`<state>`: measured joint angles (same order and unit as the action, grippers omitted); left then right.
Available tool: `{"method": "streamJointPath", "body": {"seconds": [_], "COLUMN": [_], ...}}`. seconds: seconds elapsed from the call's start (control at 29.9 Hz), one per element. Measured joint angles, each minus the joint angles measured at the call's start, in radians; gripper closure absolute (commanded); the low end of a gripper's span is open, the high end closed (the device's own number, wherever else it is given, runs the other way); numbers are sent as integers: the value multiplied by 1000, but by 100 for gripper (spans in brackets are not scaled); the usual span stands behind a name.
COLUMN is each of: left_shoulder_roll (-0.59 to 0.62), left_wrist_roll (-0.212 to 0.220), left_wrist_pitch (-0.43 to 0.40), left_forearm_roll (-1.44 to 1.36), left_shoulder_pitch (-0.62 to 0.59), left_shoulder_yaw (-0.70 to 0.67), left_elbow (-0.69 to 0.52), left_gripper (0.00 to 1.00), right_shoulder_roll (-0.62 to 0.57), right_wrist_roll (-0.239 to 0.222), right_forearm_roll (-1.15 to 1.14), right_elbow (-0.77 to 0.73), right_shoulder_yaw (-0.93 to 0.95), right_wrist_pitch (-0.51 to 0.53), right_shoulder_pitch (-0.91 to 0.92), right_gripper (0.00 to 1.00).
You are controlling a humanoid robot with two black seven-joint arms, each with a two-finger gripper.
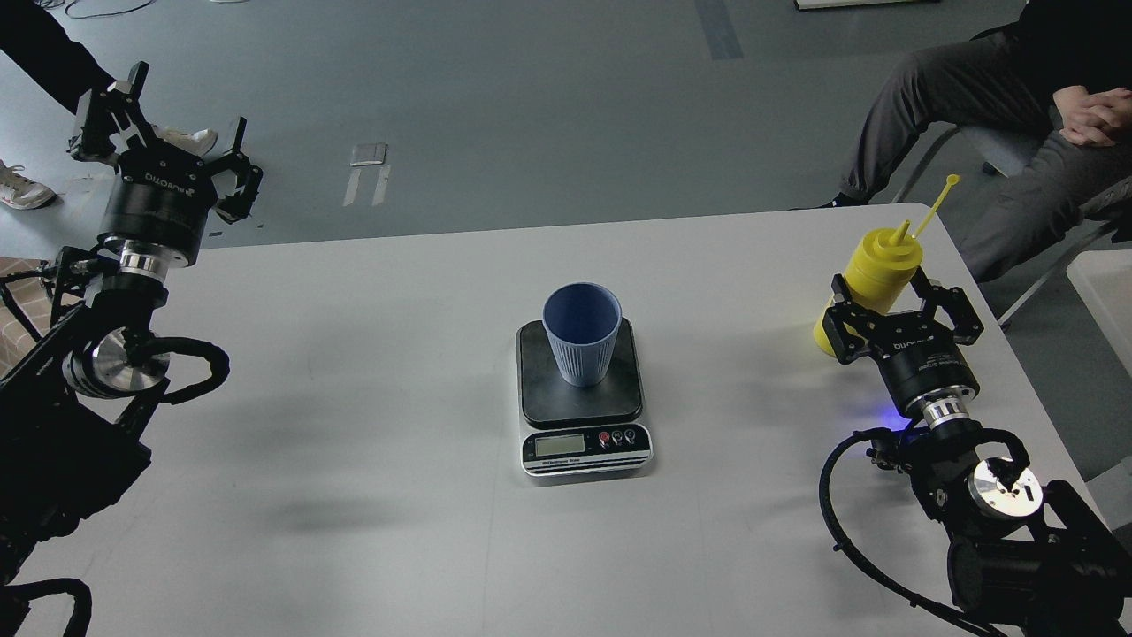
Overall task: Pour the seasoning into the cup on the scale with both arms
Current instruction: 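Reach the right gripper to the yellow squeeze bottle and grasp it, then lift the yellow bottle with the right gripper and invert it over the cup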
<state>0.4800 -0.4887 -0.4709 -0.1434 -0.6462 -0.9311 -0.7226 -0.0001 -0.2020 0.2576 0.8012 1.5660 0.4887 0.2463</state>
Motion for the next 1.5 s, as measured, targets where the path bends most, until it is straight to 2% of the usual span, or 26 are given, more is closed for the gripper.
{"method": "streamJointPath", "body": {"seconds": [0.13, 0.33, 0.53, 0.74, 0.94, 1.14, 1.34, 1.5], "left_shoulder_roll": [0, 0, 0, -7, -8, -7, -5, -5], "left_wrist_roll": [0, 0, 0, 0, 0, 0, 0, 0], "left_wrist_pitch": [0, 0, -1, -1, -1, -1, -1, -1], "left_forearm_roll": [0, 1, 1, 1, 1, 1, 1, 1], "left_shoulder_pitch": [0, 0, 0, -1, -1, -1, -1, -1], "left_shoulder_yaw": [0, 0, 0, 0, -1, -2, -2, -8], "left_elbow": [0, 0, 0, -1, -1, 0, 0, 0], "left_gripper": [2, 2, 2, 2, 2, 2, 2, 2], "right_shoulder_roll": [0, 0, -16, -109, -183, -235, -238, -240], "right_wrist_roll": [-7, -11, -16, -39, -47, -48, -48, -48], "right_forearm_roll": [-3, -3, -111, -418, -690, -1008, -1313, -1604], "right_elbow": [-4, 25, 193, 363, 369, 355, 393, 507], "right_shoulder_yaw": [0, -1, -3, -27, -153, -363, -465, -527], "right_wrist_pitch": [0, 0, -2, -90, -123, -124, -112, -92], "right_shoulder_pitch": [10, -3, -20, 98, 300, 490, 550, 549], "right_gripper": [98, 98, 98, 97, 97, 96, 95, 94]}}
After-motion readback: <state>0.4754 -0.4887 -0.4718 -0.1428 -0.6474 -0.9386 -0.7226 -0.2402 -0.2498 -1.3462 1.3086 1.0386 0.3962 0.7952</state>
